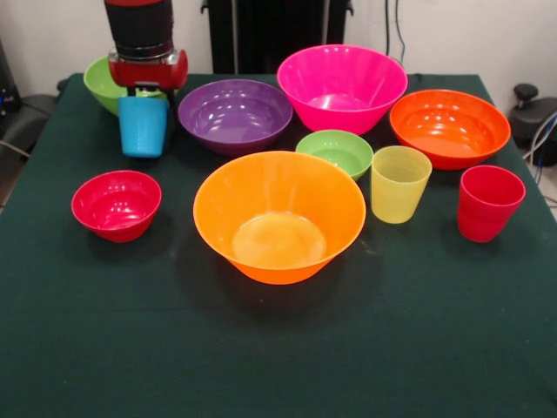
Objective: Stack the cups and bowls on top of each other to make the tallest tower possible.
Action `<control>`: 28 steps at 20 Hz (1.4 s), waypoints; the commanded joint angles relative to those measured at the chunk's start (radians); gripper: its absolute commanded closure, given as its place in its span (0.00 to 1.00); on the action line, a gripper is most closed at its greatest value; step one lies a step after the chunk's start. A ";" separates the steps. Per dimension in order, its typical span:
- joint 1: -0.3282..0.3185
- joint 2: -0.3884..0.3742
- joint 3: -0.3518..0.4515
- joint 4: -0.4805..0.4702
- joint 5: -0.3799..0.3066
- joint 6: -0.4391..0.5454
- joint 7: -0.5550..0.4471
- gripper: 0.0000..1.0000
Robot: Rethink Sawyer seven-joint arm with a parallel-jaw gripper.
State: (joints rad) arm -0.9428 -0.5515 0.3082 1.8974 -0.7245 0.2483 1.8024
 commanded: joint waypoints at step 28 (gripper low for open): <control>0.018 0.036 0.111 -0.089 0.018 -0.033 0.004 0.00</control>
State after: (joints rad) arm -0.9545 -0.5514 0.3411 1.8868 -0.7170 0.1702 1.8024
